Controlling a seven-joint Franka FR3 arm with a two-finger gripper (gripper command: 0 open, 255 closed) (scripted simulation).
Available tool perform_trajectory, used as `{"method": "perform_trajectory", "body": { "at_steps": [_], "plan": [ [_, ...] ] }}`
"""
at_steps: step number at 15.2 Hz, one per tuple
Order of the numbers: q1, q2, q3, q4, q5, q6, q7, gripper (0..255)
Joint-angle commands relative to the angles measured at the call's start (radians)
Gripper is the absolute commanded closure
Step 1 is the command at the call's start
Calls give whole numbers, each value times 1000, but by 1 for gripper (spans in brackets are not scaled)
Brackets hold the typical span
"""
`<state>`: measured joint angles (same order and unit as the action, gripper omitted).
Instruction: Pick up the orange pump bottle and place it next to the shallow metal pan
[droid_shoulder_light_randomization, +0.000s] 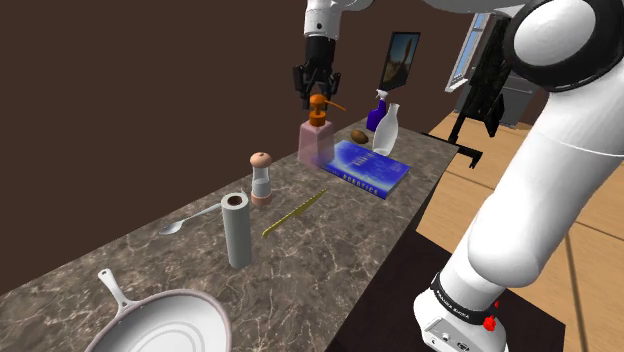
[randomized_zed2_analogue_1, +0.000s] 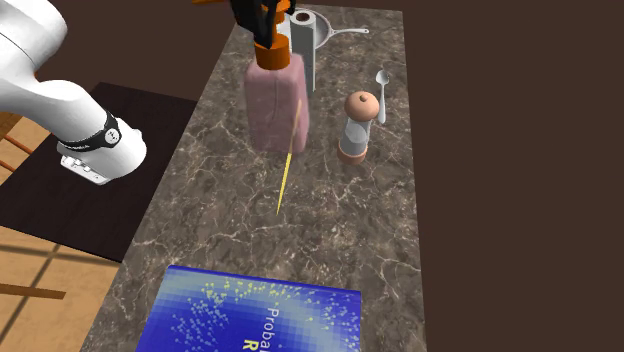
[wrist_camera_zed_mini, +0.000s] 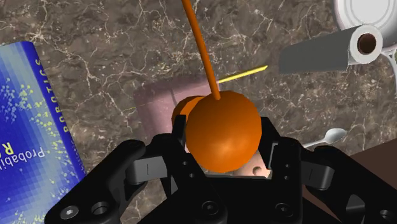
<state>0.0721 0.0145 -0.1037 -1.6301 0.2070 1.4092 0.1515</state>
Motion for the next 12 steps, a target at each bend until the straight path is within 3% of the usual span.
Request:
{"method": "perform_trajectory", "body": {
  "at_steps": [1,12],
  "plan": [
    [18,-62,17,-58,2,4,36,255],
    [99,-328,133,-241,58,-32,249,255]
  ]
}}
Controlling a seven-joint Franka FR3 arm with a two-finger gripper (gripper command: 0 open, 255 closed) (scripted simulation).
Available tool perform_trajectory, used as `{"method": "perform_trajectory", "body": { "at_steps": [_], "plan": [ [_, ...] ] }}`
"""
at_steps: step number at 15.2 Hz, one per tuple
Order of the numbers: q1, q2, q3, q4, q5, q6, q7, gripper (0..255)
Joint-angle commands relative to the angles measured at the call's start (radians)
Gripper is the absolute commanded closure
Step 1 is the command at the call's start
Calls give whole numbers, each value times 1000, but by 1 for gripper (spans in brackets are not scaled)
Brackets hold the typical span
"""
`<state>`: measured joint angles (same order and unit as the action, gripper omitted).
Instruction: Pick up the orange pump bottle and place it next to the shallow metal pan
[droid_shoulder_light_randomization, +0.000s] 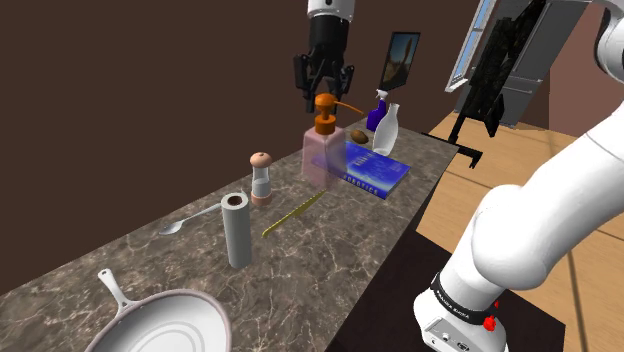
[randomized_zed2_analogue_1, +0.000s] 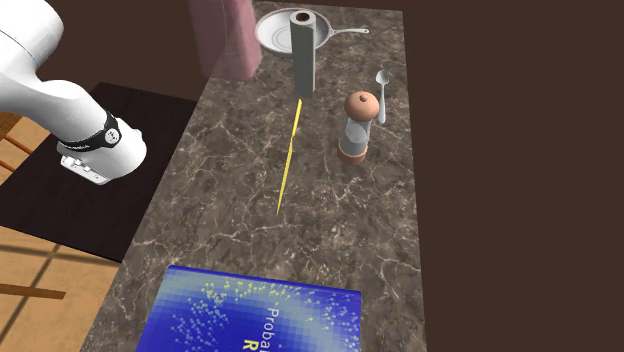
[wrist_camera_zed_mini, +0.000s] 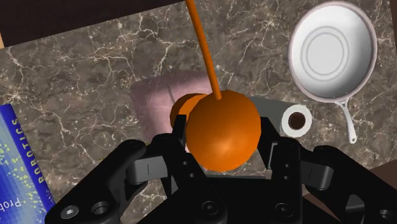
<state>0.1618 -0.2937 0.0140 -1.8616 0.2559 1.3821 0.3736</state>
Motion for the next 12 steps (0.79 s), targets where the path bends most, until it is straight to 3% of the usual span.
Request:
{"method": "perform_trajectory", "body": {
  "at_steps": [1,12],
  "plan": [
    [16,-40,27,-19,17,-10,48,255],
    [92,-197,174,-46,131,-68,294,255]
  ]
}}
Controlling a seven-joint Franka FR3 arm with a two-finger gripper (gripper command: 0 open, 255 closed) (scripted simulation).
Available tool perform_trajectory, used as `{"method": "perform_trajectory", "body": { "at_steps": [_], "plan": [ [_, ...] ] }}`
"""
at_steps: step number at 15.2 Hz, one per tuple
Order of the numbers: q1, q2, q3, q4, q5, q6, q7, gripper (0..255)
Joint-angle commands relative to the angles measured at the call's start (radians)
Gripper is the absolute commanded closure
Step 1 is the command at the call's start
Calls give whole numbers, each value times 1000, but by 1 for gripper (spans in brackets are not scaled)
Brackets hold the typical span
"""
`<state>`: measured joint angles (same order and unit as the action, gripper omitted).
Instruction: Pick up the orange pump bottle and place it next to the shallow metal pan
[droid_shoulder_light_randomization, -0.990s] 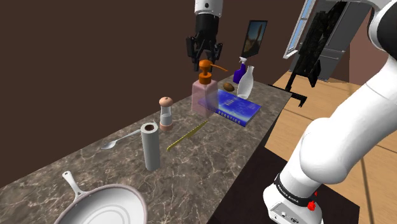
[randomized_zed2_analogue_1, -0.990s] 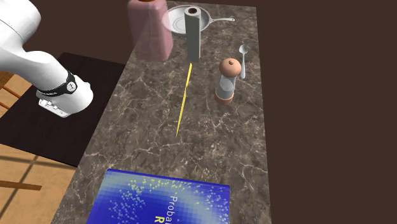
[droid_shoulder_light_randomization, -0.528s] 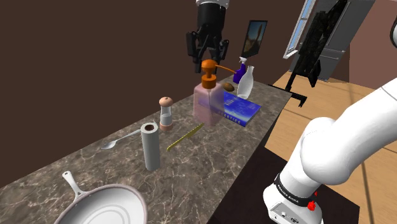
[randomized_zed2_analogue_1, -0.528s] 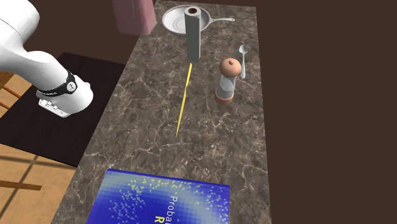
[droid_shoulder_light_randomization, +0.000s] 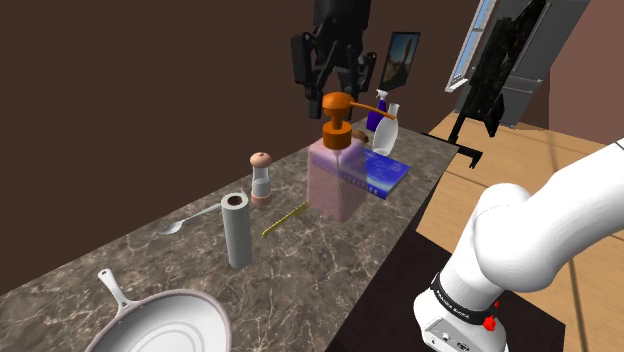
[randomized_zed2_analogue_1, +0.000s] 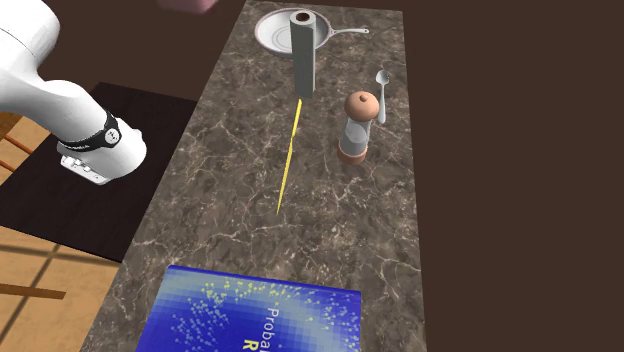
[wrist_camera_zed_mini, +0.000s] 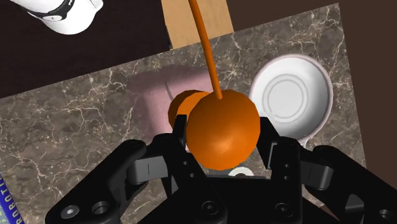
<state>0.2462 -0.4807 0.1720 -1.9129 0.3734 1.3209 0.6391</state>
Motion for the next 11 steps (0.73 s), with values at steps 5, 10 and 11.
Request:
{"method": "perform_trajectory", "body": {
  "at_steps": [5,10,11],
  "plan": [
    [37,-42,85,32,67,-27,142,255],
    [38,-72,91,-59,70,32,118,255],
    [38,-78,92,-77,71,43,114,255]
  ]
}}
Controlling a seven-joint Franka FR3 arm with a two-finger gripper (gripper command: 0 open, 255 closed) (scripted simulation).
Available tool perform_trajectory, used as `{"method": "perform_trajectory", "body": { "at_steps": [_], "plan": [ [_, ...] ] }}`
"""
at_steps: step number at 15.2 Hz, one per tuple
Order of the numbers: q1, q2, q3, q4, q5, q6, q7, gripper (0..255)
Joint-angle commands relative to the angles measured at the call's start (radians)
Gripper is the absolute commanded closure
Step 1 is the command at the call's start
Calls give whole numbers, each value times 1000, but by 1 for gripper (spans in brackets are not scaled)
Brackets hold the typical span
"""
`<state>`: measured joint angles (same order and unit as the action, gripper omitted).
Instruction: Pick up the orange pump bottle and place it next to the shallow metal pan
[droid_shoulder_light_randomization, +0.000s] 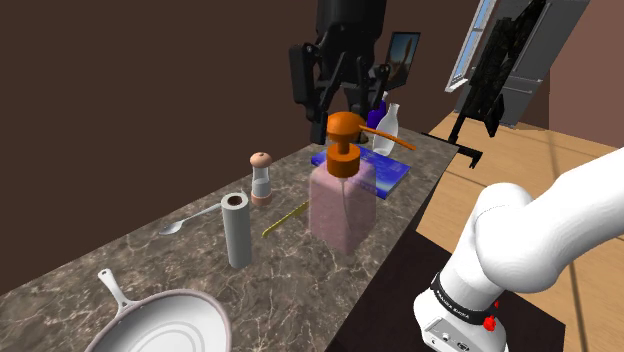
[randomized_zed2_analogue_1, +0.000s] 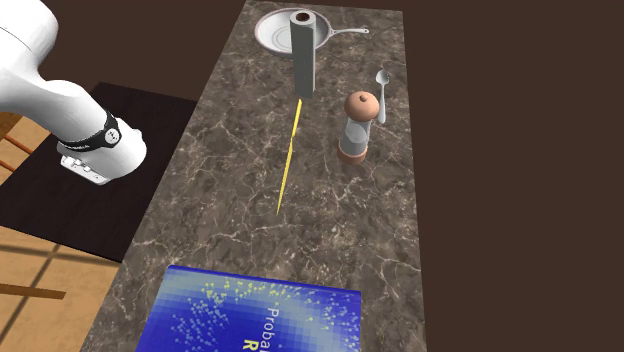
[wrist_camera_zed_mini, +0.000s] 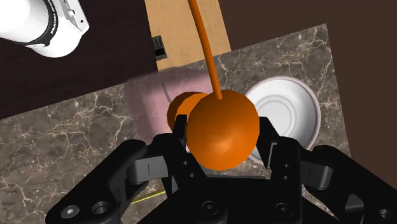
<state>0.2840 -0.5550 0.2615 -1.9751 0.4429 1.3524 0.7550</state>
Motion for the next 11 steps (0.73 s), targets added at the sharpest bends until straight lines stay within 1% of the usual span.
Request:
{"method": "perform_trajectory", "body": {
  "at_steps": [1,11],
  "plan": [
    [1,-9,5,-32,2,24,-7,255],
    [5,-50,22,-195,15,140,-48,255]
  ]
}}
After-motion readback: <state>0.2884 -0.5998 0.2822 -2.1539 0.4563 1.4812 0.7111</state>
